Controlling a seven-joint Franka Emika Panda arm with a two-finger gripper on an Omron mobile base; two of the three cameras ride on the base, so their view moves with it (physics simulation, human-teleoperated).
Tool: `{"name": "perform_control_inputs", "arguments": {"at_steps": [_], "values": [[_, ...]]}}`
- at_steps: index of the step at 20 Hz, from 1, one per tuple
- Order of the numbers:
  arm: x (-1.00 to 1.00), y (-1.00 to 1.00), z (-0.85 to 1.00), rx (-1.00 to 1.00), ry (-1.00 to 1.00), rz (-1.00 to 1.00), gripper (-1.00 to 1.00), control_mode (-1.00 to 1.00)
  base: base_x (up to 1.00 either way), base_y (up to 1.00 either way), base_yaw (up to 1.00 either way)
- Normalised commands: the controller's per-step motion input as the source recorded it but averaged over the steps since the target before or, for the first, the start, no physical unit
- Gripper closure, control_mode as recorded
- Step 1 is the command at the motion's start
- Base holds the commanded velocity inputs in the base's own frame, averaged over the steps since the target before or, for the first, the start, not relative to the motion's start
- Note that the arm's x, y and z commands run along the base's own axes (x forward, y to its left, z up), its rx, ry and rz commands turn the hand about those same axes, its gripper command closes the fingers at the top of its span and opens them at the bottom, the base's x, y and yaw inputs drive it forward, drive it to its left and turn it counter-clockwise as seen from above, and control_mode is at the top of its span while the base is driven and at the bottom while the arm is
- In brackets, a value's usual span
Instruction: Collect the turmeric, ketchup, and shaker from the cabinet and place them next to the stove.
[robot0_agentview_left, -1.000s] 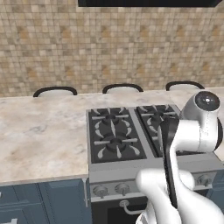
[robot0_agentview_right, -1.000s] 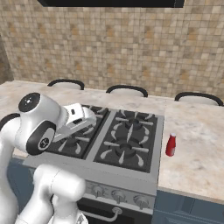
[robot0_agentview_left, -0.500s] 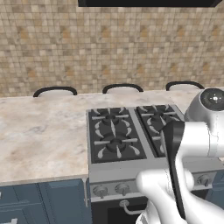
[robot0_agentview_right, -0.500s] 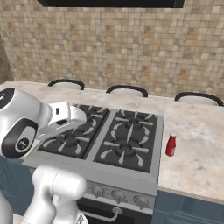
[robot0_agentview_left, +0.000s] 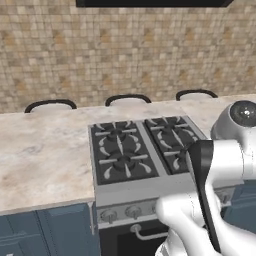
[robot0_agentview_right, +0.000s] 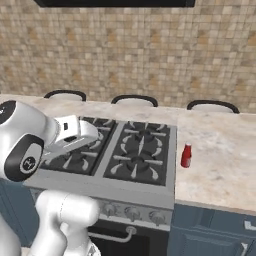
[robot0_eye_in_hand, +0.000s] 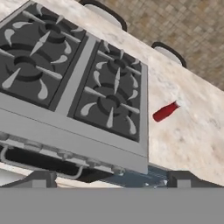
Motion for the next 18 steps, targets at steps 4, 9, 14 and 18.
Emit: {"name": "perform_control_inputs", "arguments": {"at_steps": [4,9,14,18], "values": [[0.00,0.00,0.00,0.00,0.00,0.00,-1.00,1.00,-0.45,0.02,-0.47],[0.00,0.00,0.00,0.00,0.00,0.00,-1.00,1.00,-0.45,0.00,-0.60],[0.00,0.00,0.00,0.00,0.00,0.00,-1.00,1.00,-0.24,0.00,-0.68],[0.00,0.00,0.00,0.00,0.00,0.00,-1.00,1.00,-0.14,0.00,-0.70]]}}
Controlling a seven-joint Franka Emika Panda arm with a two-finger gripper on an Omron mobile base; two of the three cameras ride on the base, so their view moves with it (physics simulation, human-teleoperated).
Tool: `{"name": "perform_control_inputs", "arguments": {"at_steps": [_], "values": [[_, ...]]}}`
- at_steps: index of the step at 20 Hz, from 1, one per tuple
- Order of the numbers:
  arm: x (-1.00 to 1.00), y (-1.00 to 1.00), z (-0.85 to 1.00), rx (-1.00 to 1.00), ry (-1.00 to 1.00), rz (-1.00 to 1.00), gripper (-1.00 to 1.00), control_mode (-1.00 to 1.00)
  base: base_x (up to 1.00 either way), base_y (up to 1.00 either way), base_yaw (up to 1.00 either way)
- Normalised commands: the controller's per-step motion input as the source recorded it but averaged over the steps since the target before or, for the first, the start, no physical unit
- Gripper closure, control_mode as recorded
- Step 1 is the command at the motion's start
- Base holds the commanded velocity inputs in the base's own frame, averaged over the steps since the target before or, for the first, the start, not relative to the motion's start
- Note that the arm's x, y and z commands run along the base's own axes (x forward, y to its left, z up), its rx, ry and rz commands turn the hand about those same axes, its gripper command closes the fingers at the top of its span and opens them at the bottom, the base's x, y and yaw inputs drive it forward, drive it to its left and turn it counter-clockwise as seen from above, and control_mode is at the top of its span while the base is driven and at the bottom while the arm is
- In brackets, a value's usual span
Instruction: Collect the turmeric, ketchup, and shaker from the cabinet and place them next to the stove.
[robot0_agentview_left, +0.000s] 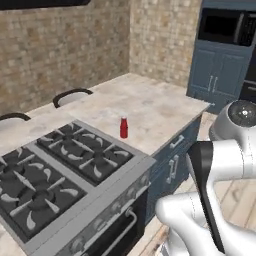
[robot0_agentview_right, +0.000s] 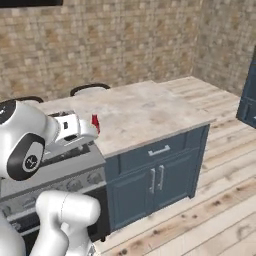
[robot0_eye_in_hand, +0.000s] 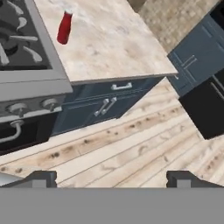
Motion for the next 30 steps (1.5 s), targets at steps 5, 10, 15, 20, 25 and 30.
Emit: {"name": "perform_control_inputs", "arguments": {"at_steps": [5,10,15,20,25,30], "values": [[0.00,0.00,0.00,0.00,0.00,0.00,-1.00,1.00,-0.02,0.00,-0.73],[0.00,0.00,0.00,0.00,0.00,0.00,-1.00,1.00,0.00,0.00,-0.74],[0.00,0.00,0.00,0.00,0.00,0.00,-1.00,1.00,0.00,0.00,-0.75],[0.00,0.00,0.00,0.00,0.00,0.00,-1.00,1.00,0.03,0.00,-0.75],[0.00,0.00,0.00,0.00,0.00,0.00,-1.00,1.00,0.12,0.00,-0.74],[0.00,0.00,0.00,0.00,0.00,0.00,-1.00,1.00,0.26,0.00,-0.70]]}}
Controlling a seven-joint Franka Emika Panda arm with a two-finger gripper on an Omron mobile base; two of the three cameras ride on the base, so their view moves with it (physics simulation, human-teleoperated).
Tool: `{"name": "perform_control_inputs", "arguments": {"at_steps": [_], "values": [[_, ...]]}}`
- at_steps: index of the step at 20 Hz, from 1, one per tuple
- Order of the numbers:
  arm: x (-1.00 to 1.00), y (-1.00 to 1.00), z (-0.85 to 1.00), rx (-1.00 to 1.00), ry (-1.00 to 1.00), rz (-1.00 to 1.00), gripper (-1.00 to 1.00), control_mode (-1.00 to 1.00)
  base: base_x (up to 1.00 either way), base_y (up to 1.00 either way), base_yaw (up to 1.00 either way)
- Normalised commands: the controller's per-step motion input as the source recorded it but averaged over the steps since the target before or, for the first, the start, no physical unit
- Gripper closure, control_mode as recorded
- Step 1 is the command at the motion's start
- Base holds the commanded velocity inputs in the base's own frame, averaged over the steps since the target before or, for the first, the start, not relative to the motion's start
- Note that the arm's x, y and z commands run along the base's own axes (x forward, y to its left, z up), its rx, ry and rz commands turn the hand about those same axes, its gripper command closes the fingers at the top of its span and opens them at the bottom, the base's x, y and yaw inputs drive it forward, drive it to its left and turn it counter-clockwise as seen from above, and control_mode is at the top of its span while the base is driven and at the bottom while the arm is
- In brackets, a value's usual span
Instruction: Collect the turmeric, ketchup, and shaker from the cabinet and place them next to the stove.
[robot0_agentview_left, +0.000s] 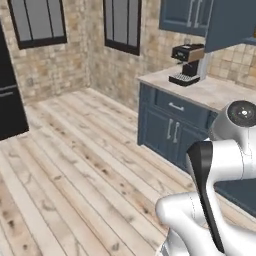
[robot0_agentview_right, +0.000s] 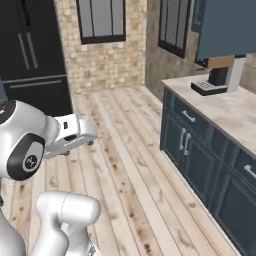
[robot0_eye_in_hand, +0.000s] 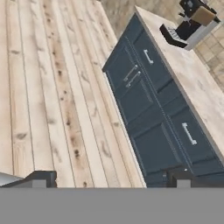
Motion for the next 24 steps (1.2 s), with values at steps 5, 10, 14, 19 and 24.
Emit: {"name": "perform_control_inputs", "arguments": {"at_steps": [5,10,14,19,24], "values": [[0.00,0.00,0.00,0.00,0.00,0.00,-1.00,1.00,0.39,0.02,-0.65],[0.00,0.00,0.00,0.00,0.00,0.00,-1.00,1.00,0.66,0.09,-0.55],[0.00,0.00,0.00,0.00,0.00,0.00,-1.00,1.00,0.81,0.16,-0.48],[0.00,0.00,0.00,0.00,0.00,0.00,-1.00,1.00,0.86,0.20,-0.43],[0.00,0.00,0.00,0.00,0.00,0.00,-1.00,1.00,0.88,0.20,-0.40]]}}
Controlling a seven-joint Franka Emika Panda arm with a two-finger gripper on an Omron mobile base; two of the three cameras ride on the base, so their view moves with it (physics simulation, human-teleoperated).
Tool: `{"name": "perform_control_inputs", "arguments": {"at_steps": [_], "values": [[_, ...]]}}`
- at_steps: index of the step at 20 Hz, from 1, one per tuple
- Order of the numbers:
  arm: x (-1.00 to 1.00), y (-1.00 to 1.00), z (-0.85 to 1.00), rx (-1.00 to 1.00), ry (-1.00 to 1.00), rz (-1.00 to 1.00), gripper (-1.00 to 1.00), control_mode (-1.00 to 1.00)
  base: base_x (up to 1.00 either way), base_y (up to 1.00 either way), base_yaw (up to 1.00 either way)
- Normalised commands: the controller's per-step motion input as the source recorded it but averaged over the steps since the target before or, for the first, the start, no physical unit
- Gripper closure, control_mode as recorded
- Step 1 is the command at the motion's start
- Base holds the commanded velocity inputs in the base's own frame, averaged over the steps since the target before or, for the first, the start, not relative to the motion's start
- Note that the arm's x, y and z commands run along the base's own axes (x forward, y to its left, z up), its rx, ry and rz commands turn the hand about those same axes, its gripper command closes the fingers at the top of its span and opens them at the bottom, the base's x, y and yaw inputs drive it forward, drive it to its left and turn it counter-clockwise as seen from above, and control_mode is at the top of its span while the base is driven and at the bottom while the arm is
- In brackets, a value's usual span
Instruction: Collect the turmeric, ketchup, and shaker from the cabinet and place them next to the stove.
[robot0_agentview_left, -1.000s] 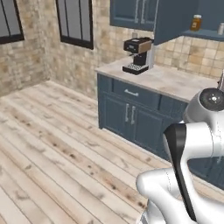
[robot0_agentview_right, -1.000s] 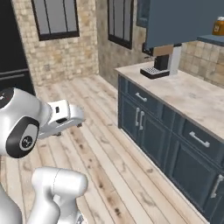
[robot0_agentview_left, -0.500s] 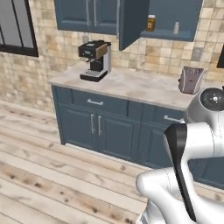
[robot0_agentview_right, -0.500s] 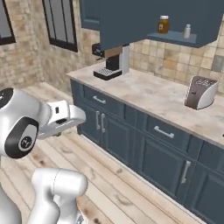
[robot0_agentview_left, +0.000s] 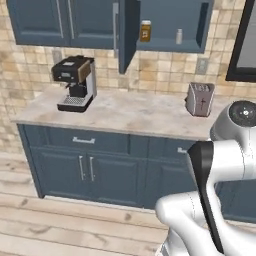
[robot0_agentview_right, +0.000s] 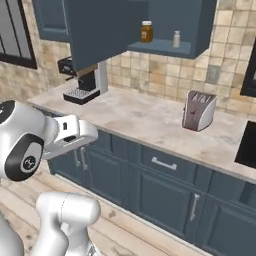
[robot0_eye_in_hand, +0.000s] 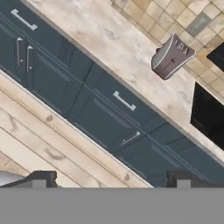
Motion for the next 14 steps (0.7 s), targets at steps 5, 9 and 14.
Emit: {"name": "perform_control_inputs", "arguments": {"at_steps": [5,9,14], "values": [[0.00,0.00,0.00,0.00,0.00,0.00,-1.00,1.00,0.86,0.22,-0.38],[0.00,0.00,0.00,0.00,0.00,0.00,-1.00,1.00,0.75,0.32,-0.35],[0.00,0.00,0.00,0.00,0.00,0.00,-1.00,1.00,0.50,0.49,-0.29]]}}
